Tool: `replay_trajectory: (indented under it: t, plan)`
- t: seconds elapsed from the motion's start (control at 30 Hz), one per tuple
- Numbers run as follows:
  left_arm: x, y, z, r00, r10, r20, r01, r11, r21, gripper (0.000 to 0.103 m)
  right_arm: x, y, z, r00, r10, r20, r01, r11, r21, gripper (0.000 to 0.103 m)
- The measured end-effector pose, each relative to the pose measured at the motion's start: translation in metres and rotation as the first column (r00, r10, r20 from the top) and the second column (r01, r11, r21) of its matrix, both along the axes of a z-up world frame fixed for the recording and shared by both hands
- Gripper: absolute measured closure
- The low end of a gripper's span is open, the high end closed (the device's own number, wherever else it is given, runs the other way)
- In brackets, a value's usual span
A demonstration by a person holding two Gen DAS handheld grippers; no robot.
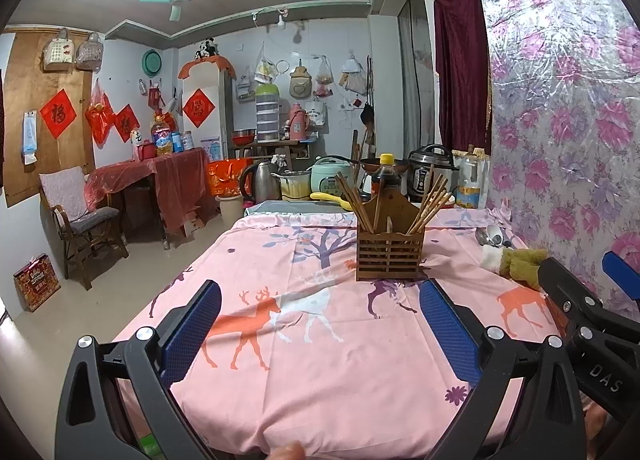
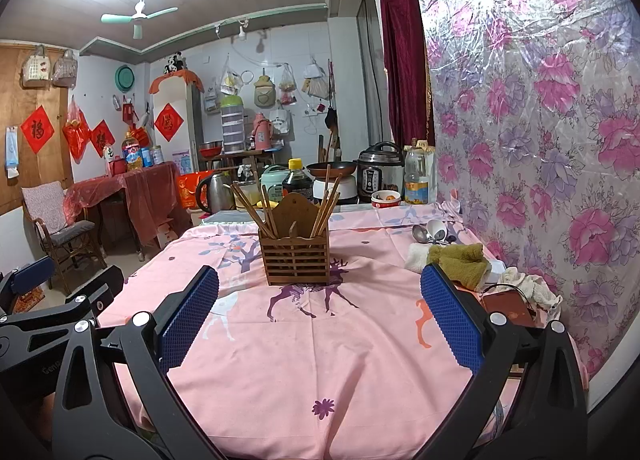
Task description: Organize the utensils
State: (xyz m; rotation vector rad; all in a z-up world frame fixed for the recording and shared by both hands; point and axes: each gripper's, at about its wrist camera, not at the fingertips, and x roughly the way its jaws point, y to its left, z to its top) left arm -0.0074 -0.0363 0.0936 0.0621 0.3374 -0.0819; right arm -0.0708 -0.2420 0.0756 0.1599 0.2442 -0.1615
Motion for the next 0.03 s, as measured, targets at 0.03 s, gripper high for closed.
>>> replay_trajectory:
  t: [0.03]
  plan:
    - [-0.0002,0.0004,0.0002,1.000,0.001,0.000,-0.001,1.000,-0.001,0.005,-0.0002,0.0002,0.0001,1.000,0.000,0.000,0.000,1.000,0.001,0.006]
